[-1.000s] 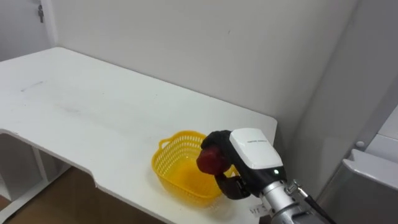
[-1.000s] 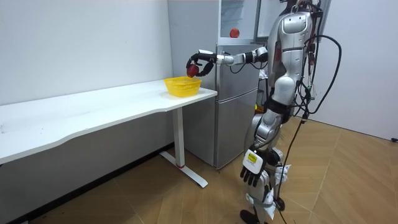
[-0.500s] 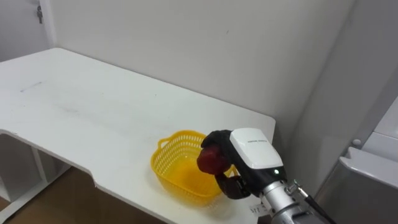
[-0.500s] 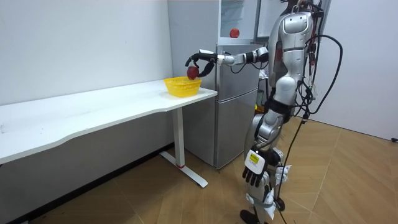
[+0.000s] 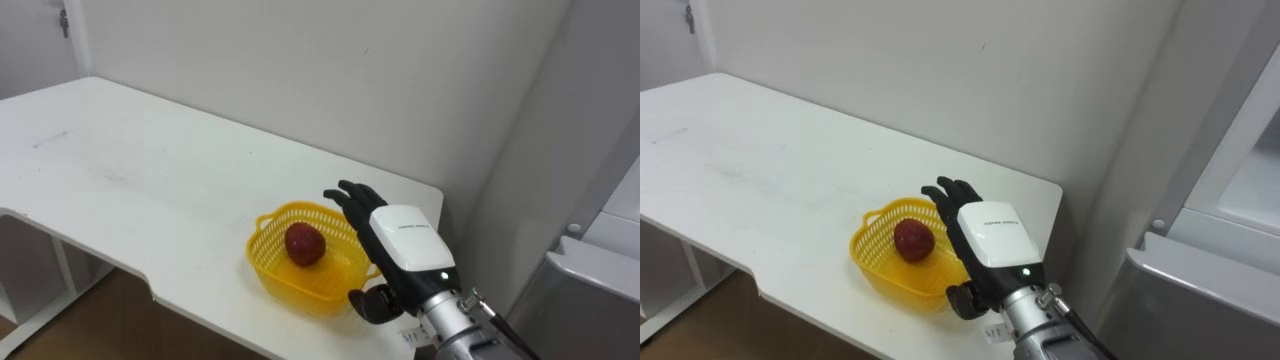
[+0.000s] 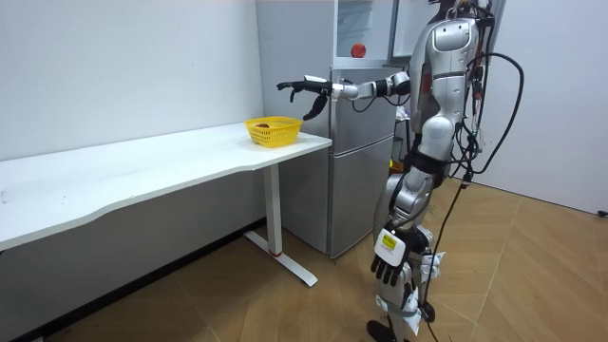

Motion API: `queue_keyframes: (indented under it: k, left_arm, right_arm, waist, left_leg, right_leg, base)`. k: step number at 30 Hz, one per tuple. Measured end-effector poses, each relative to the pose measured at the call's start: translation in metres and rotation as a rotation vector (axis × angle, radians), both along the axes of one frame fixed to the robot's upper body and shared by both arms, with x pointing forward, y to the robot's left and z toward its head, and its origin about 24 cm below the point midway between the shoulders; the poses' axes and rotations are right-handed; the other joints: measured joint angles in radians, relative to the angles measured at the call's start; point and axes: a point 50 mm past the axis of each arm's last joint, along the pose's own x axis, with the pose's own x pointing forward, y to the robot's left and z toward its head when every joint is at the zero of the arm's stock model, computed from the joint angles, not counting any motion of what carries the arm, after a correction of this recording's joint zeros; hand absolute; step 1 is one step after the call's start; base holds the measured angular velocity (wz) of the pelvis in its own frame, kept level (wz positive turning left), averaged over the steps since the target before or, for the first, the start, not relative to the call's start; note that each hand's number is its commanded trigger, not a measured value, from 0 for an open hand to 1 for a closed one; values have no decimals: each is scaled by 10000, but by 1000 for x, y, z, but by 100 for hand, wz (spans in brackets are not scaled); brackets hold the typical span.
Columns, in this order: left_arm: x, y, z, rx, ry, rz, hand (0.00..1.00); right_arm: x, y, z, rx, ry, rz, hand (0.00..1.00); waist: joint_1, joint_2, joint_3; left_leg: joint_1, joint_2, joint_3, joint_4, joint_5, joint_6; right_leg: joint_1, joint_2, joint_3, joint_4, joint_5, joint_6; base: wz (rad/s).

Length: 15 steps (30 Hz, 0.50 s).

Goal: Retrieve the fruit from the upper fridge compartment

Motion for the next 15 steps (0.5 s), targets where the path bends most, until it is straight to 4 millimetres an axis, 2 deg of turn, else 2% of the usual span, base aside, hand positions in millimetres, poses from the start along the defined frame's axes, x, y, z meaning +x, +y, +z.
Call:
queue_keyframes:
  k: [10,15]
  left_arm:
    - [-2,-3,-1,-56,0,-54,0]
    - [-2,-4,-1,-60,-23,0,0]
  right_arm:
    - [0,0,0,-2,0,-2,0]
    - [0,1,2,44,-87,37,0]
  waist:
    - [4,122,-12]
    - [-40,197,-49]
  left_leg:
    - [6,0,-5,0,0,0]
    - [4,2,15,-6,0,0]
  right_leg:
    - [-3,1,15,-9,0,0]
    - [-16,4,46,-4,0,0]
  base:
    - [0]
    - [0]
